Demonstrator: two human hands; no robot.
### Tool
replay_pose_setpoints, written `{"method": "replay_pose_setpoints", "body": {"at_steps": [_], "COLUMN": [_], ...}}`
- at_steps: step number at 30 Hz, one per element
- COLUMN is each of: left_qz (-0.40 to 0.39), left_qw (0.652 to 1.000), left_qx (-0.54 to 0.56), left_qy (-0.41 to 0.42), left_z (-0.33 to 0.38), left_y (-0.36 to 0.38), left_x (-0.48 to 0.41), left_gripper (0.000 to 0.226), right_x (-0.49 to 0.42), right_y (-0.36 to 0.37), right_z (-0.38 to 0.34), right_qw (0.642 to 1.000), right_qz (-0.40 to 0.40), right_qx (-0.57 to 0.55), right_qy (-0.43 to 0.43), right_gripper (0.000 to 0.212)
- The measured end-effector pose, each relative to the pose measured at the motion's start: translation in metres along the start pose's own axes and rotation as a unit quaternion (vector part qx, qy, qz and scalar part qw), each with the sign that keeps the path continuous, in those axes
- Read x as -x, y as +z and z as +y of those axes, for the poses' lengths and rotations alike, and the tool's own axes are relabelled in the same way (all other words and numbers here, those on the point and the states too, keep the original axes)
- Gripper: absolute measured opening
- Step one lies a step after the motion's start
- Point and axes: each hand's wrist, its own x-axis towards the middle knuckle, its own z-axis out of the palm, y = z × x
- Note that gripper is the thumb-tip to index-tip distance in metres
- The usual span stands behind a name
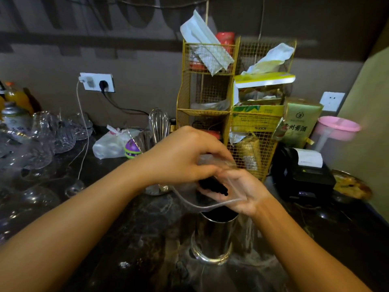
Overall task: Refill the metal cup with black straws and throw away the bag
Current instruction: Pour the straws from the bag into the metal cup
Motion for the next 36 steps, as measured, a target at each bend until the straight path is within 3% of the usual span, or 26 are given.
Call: {"method": "replay_pose_setpoints", "body": {"at_steps": [2, 3, 5, 7, 9, 11, 13, 16, 21, 25, 29, 36], "left_qz": [0.049, 0.106, 0.193, 0.15, 0.066, 0.027, 0.008, -0.002, 0.058, 0.117, 0.133, 0.113], "left_qw": [0.978, 0.944, 0.837, 0.736, 0.709, 0.71, 0.702, 0.696, 0.756, 0.818, 0.843, 0.863], "left_qx": [0.179, 0.271, 0.416, 0.519, 0.562, 0.578, 0.609, 0.63, 0.549, 0.474, 0.442, 0.422], "left_qy": [-0.092, -0.153, -0.298, -0.408, -0.421, -0.4, -0.369, -0.344, -0.352, -0.305, -0.277, -0.255], "left_z": [-0.011, -0.021, -0.045, -0.058, -0.06, -0.057, -0.059, -0.07, -0.071, -0.072, -0.071, -0.075], "left_y": [-0.002, 0.0, 0.009, 0.023, 0.039, 0.05, 0.056, 0.065, 0.069, 0.065, 0.063, 0.066], "left_x": [0.002, 0.003, 0.007, 0.009, 0.007, 0.001, -0.008, -0.022, -0.042, -0.046, -0.039, -0.028], "left_gripper": [0.03, 0.03, 0.029, 0.028, 0.029, 0.034, 0.025, 0.029, 0.049, 0.044, 0.04, 0.046], "right_x": [0.001, 0.001, 0.004, 0.009, 0.012, 0.009, 0.006, 0.003, -0.002, -0.01, -0.012, -0.012], "right_y": [-0.005, -0.008, -0.012, -0.013, -0.01, -0.015, -0.02, -0.023, -0.024, -0.019, -0.019, -0.027], "right_z": [-0.005, -0.008, -0.014, -0.022, -0.029, -0.035, -0.04, -0.048, -0.059, -0.065, -0.061, -0.046], "right_qw": [1.0, 0.999, 0.999, 0.997, 0.996, 0.994, 0.991, 0.988, 0.949, 0.923, 0.908, 0.914], "right_qz": [-0.007, -0.017, -0.007, 0.015, 0.009, 0.015, 0.021, 0.031, 0.11, 0.135, 0.119, 0.122], "right_qx": [0.003, -0.001, 0.011, 0.039, 0.059, 0.089, 0.114, 0.136, 0.271, 0.321, 0.358, 0.342], "right_qy": [-0.016, -0.029, -0.046, -0.059, -0.062, -0.062, -0.059, -0.071, -0.114, -0.164, -0.184, -0.182], "right_gripper": [0.048, 0.056, 0.054, 0.045, 0.051, 0.061, 0.068, 0.059, 0.051, 0.052, 0.047, 0.042]}}
